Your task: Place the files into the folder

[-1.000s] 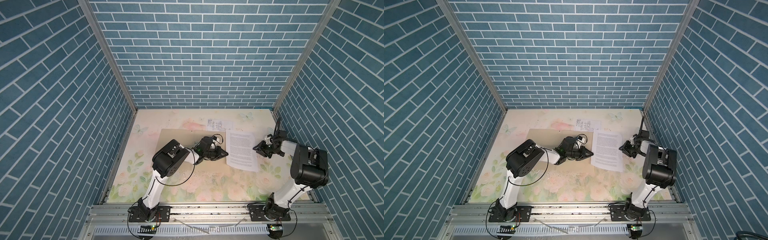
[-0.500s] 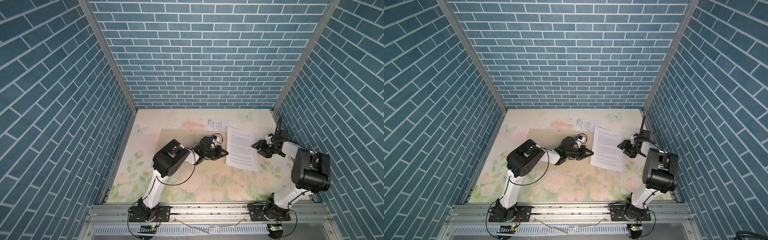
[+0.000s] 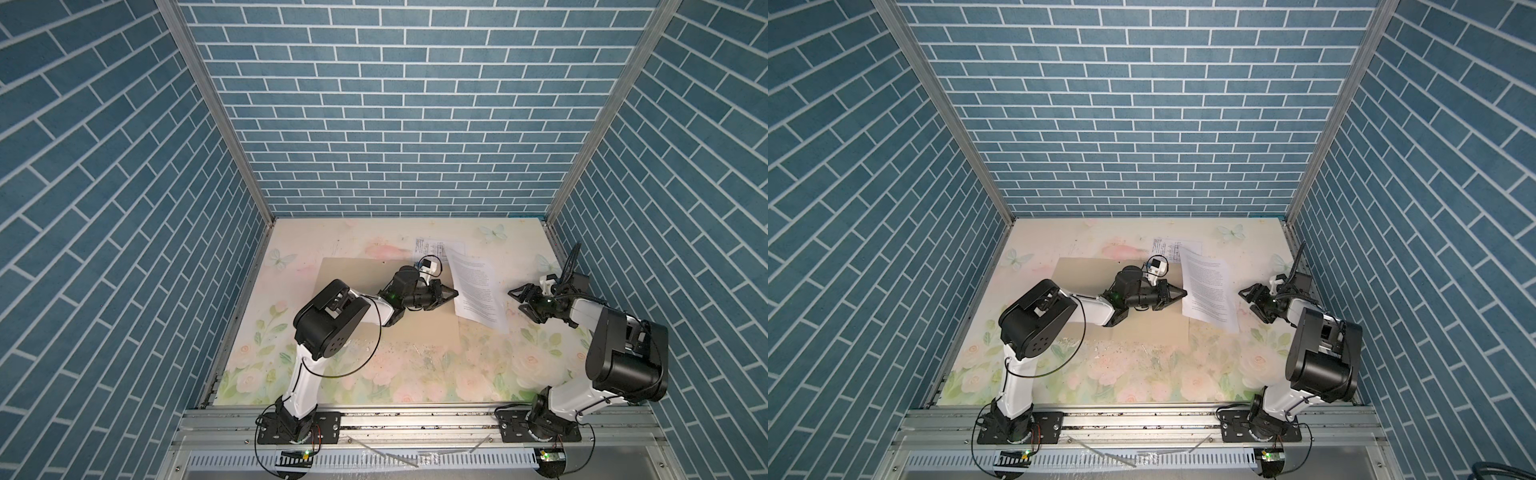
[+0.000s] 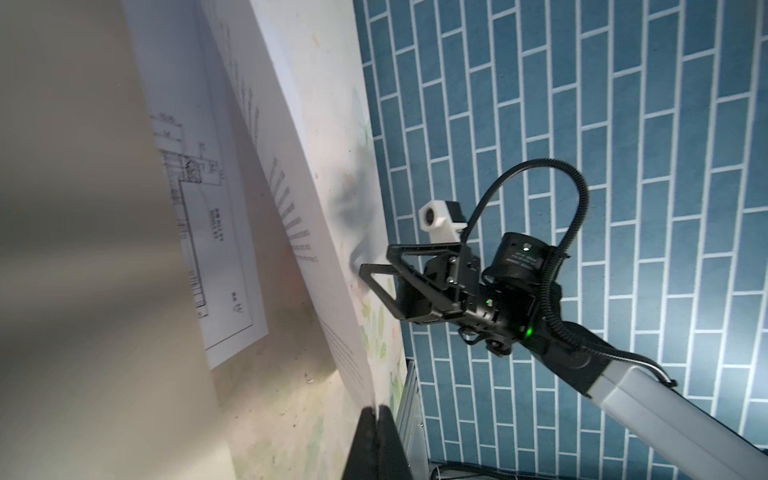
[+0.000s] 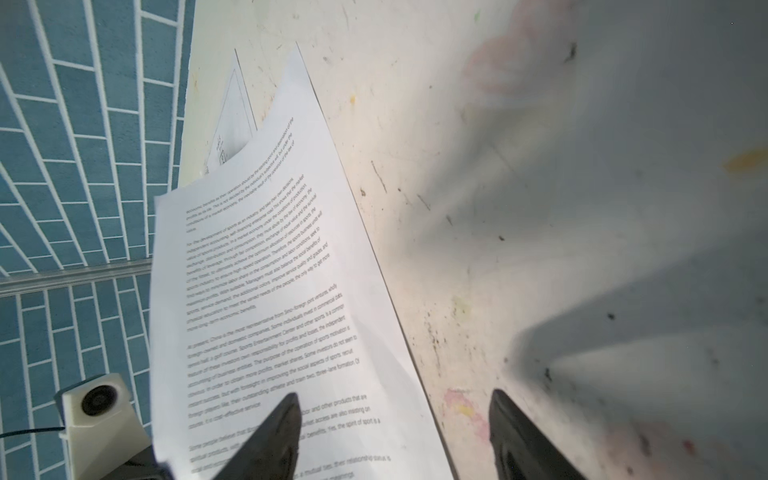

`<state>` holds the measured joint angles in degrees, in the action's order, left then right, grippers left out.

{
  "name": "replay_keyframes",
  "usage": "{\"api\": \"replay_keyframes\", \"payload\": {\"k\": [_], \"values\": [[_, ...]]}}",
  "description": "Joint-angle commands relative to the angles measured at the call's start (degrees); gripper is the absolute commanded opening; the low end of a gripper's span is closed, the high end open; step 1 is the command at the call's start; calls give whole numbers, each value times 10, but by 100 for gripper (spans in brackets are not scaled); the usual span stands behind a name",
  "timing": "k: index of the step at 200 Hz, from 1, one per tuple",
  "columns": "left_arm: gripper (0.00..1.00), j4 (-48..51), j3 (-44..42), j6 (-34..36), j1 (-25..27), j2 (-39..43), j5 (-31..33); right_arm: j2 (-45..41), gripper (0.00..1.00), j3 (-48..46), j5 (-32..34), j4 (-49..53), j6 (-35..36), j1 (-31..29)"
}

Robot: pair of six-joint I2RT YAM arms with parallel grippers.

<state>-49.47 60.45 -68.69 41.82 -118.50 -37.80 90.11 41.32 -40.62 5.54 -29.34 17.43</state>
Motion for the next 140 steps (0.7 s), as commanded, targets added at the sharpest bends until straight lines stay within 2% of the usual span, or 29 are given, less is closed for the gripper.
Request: {"api": "replay_keyframes", "payload": {"k": [1,78,140], "values": [[0,-25,-4,-11,-6,20,9,4,71,-23,-27,-46,-37,2],[0,-45,14,-37,-12,45,20,-15,71,-68,-50,-77,-112,2],[0,-70,6,-63,-12,58,43,-7,74,-142,-96,-228,-230,2]]}}
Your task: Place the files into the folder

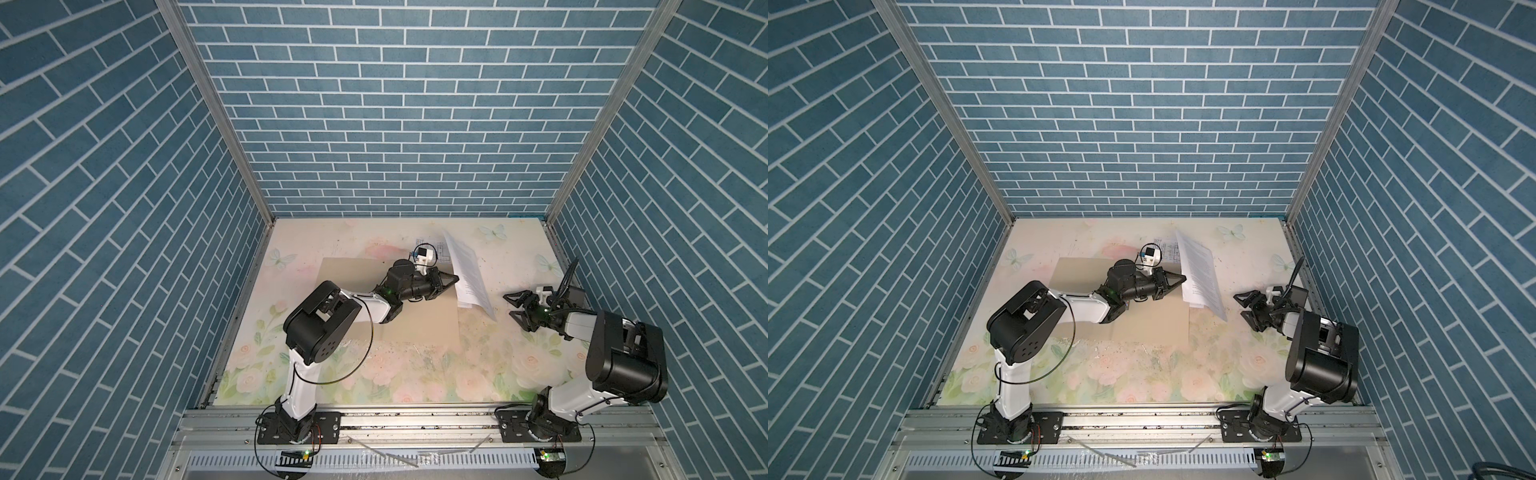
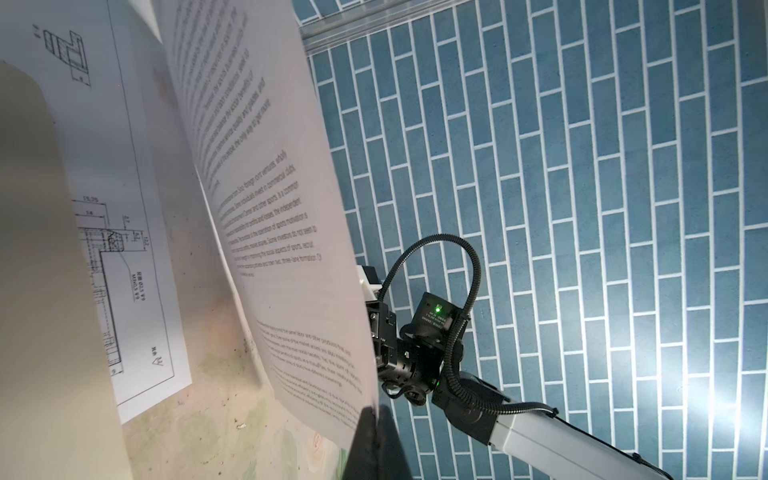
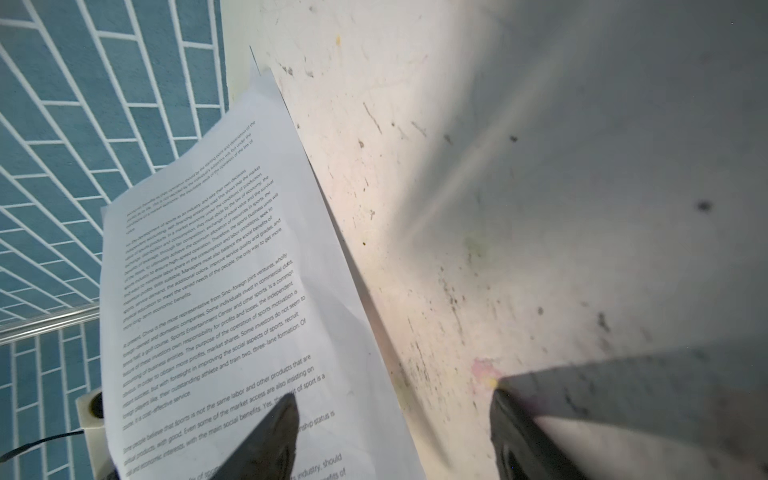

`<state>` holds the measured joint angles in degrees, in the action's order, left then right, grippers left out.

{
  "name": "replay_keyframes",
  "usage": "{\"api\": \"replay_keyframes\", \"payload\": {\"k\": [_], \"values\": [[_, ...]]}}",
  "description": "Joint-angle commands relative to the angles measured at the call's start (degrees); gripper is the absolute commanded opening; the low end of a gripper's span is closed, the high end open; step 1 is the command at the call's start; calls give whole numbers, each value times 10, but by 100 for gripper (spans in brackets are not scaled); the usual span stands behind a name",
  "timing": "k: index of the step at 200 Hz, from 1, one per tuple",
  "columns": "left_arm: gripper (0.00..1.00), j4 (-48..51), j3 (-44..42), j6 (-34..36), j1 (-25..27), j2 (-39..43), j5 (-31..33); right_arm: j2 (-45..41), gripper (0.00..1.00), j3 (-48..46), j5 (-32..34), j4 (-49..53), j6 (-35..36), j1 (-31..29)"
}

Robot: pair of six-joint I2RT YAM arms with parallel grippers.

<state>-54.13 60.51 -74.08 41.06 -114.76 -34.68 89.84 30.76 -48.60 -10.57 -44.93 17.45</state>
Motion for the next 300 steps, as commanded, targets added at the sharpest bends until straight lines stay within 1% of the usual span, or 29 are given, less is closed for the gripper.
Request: {"api": "replay_keyframes", "payload": {"k": [1,16,45,70,86,103,132,161,189,212,239,259,300], "values": [[0,-23,6,-9,-5,21,12,-5,74,-38,-17,-68,-76,2],[0,-19,10,-9,-5,25,14,-19,75,-58,-21,-93,-103,1],[0,-16,24,-9,-5,30,18,-67,75,-97,-20,-109,-151,-5],[0,-4,49,-8,-3,32,11,-101,77,-128,-18,-148,-213,-6],[0,1,51,-4,-2,39,12,-100,78,-149,-24,-223,-283,-10],[0,4,49,-1,0,44,15,-87,80,-161,-22,-306,-351,-26],[0,-8,44,-3,6,40,16,-64,81,-167,-2,-387,-427,-65],[0,-21,42,-6,11,37,15,-40,83,-176,21,-481,-503,-82],[0,-33,40,-10,15,36,17,-15,83,-174,40,-543,-546,-106],[0,-61,35,-27,17,30,15,17,82,-172,51,-596,-573,-113],[0,-87,16,-38,20,32,19,75,74,-164,54,-694,-619,-117],[0,-98,4,-44,21,35,16,92,68,-156,56,-695,-616,-123],[0,-132,-10,-61,22,33,13,81,67,-146,46,-695,-612,-126]]}}
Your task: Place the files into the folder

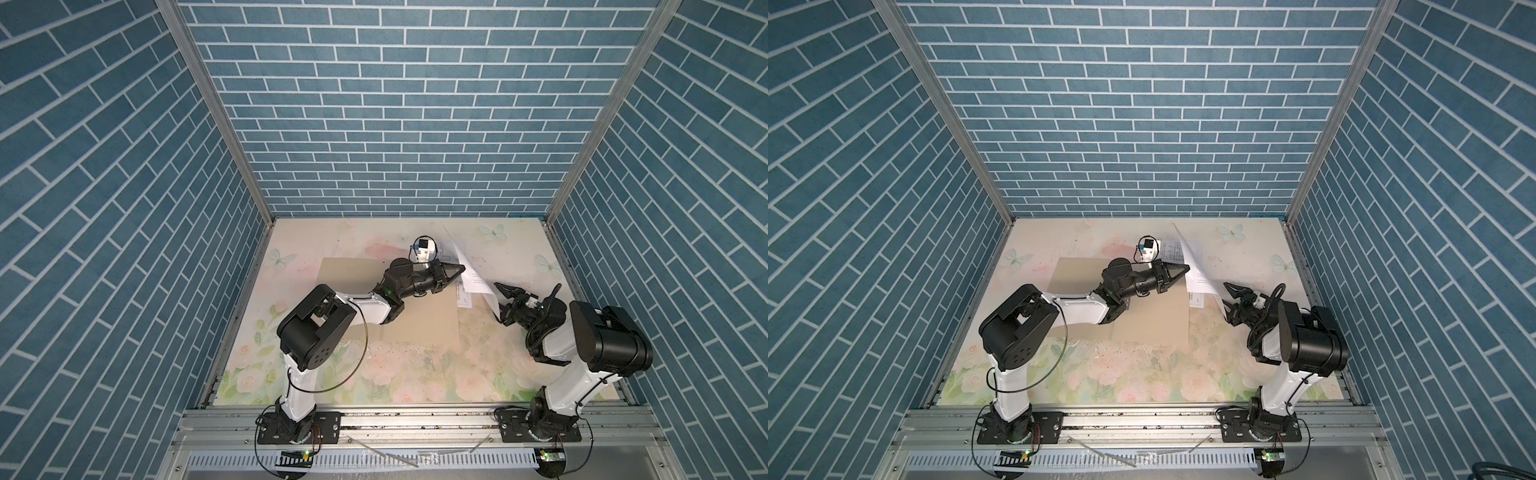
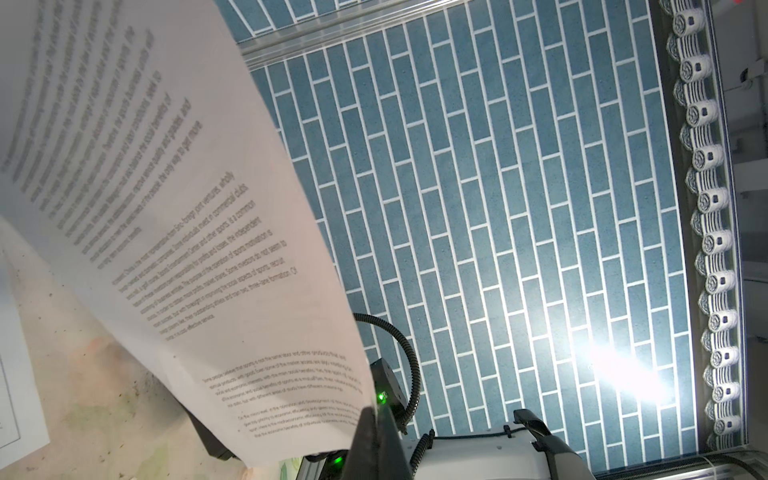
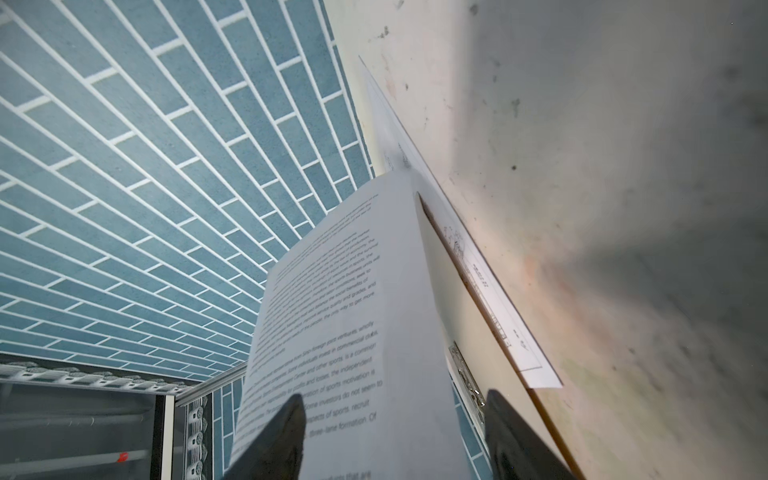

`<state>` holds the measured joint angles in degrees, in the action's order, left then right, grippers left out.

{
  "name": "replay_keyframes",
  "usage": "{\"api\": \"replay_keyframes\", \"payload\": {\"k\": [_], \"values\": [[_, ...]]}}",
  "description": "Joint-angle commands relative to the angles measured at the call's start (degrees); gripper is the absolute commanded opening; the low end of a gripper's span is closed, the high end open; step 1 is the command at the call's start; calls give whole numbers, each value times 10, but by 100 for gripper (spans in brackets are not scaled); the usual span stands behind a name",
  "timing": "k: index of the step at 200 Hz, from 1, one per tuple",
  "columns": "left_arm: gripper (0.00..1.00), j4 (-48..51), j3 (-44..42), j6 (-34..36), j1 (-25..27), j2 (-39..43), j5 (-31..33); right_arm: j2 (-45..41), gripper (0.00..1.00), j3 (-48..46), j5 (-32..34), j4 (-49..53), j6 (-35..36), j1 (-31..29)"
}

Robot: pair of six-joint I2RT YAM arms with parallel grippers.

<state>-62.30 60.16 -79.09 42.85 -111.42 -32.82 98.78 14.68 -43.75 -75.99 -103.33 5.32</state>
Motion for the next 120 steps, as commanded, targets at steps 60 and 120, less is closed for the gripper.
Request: {"api": "replay_keyframes", "payload": {"k": [60,120], "values": [[0,-80,26,-25,-8,-1,-79,5,72,3,-30,-42,0,-5],[0,-164,38,-44,-7,-3,-122,-49,82,29,-25,-42,-57,-14]]}}
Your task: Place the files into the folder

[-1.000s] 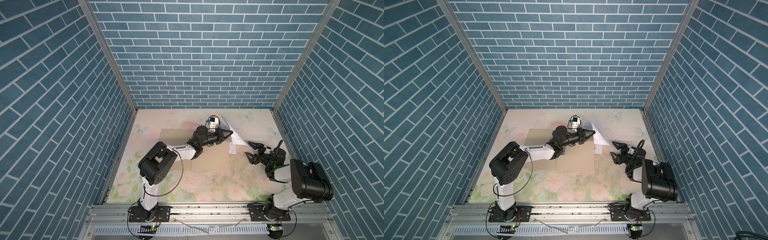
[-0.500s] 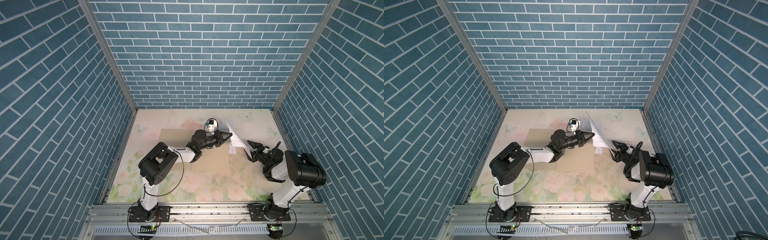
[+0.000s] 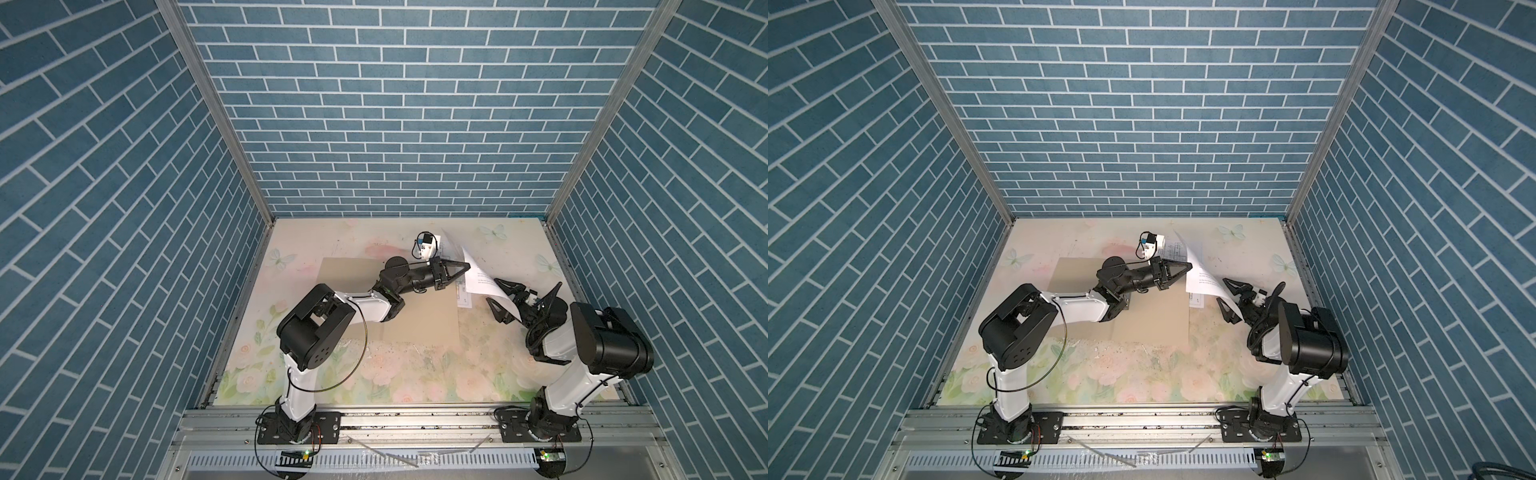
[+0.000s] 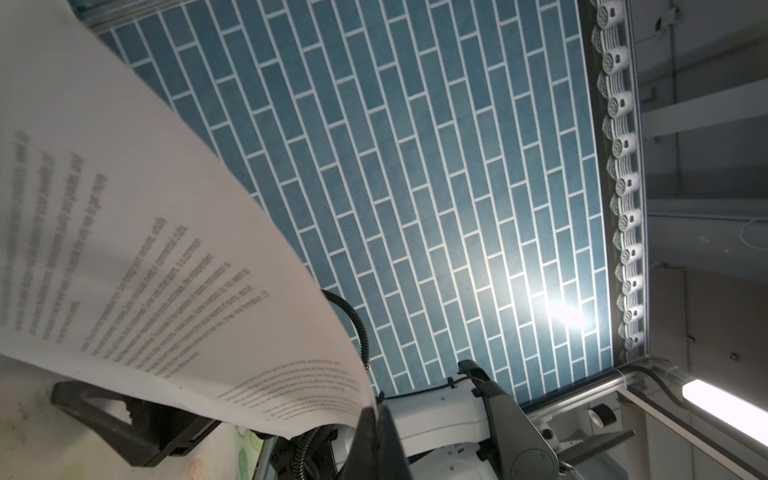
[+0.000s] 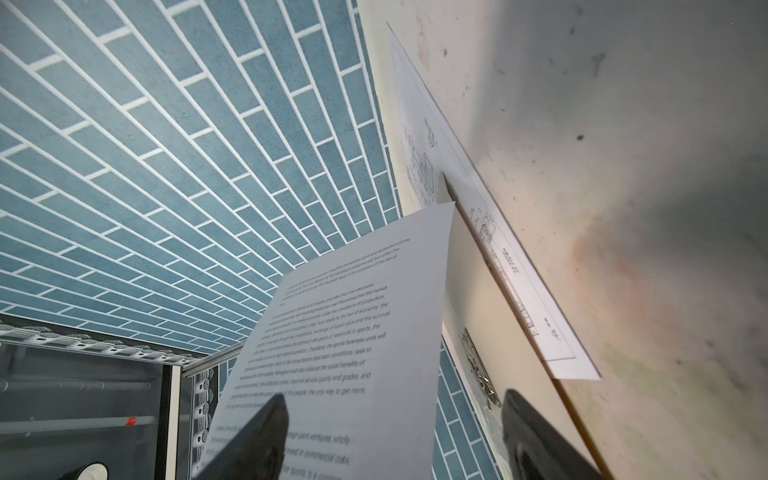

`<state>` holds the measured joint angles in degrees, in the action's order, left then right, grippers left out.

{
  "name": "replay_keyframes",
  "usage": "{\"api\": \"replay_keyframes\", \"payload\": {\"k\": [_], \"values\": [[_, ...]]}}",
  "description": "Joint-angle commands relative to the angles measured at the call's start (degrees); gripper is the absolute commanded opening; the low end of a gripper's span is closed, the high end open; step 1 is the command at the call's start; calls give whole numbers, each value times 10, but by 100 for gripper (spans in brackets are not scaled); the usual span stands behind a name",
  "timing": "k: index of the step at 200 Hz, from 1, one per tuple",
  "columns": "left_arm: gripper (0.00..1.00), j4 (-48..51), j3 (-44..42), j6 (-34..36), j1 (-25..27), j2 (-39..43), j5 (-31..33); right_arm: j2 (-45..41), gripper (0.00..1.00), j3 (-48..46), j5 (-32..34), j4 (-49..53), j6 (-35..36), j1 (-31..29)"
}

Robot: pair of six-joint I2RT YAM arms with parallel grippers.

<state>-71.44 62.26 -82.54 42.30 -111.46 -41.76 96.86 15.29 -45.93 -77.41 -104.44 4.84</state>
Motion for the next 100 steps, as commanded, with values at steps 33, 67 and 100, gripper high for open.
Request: {"api": "replay_keyframes", "payload": {"k": [33,67,100], "values": [[0,-91,19,-17,0,-7,-43,-62,86,14,8,-27,-65,-11],[0,-91,8,-6,6,6,-49,-97,86,25,23,-28,-92,-17],[0,-91,4,10,7,21,-60,-125,85,32,16,-26,-106,-19]]}}
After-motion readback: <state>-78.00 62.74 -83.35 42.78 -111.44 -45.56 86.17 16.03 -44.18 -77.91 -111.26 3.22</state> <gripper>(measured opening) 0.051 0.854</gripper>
